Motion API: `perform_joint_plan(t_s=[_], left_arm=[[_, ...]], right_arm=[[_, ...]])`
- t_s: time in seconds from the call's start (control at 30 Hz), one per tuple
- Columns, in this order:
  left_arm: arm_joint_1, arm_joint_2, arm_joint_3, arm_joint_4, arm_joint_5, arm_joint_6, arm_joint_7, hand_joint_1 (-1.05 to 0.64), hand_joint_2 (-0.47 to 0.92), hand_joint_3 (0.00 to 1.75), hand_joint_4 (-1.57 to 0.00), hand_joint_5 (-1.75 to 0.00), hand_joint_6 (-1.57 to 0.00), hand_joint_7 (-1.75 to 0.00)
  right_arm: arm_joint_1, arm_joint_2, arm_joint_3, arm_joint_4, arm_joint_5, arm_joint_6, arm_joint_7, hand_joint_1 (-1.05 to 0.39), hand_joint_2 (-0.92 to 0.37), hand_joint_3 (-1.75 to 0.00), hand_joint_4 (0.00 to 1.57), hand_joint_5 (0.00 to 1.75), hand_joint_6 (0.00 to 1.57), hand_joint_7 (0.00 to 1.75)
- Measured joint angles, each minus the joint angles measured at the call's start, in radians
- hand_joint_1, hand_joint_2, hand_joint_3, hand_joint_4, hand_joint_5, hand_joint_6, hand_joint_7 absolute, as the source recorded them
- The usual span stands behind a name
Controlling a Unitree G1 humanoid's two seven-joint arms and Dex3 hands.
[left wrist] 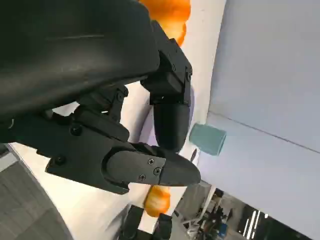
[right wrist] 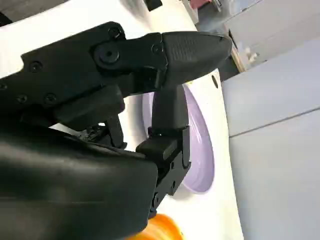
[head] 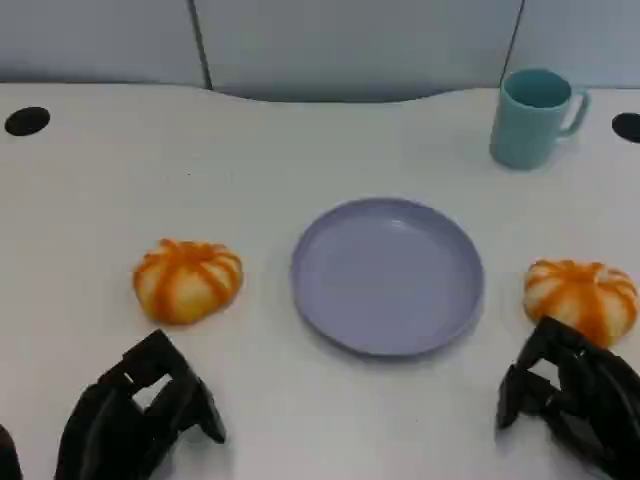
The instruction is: Grasp the bread from the table and place it into the plate.
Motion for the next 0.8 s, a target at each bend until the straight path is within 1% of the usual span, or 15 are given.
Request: perform_joint_plan(t_s=[0.3,0.53,0.67,0.8], left_arm=[[0.001,0.001,0.001,-0.004,-0.001,0.019,0.001,-0.72,0.92,0.25,-0.72,-1.75,-0.56,-1.61],[0.0,0.002,0.002,-0.004,0.0,0.019,0.002,-0.72,0.92,0.26,-0.72,-1.75,-0.55,-1.63],[0.0,0.003,0.002,-0.005,0.0,0.023,0.002,-0.72,0.92,0.25,-0.72,-1.75,-0.55,-1.61],[0.0,0.003,0.002,-0.008,0.0,0.025,0.002,-0.73,0.92,0.25,-0.72,-1.75,-0.56,-1.62]], right_arm=[[0.001,0.0,0.005,-0.002,0.0,-0.003,-0.004,-0.59,-0.92,-0.38,0.68,1.75,0.54,1.61],[0.0,0.0,0.006,-0.001,0.0,-0.002,-0.006,-0.58,-0.92,-0.38,0.68,1.75,0.55,1.61],[-0.001,0.0,0.006,-0.001,0.001,0.001,-0.005,-0.58,-0.92,-0.39,0.68,1.75,0.54,1.64],[-0.001,0.0,0.006,-0.001,0.001,0.0,-0.002,-0.59,-0.92,-0.38,0.7,1.75,0.55,1.62]])
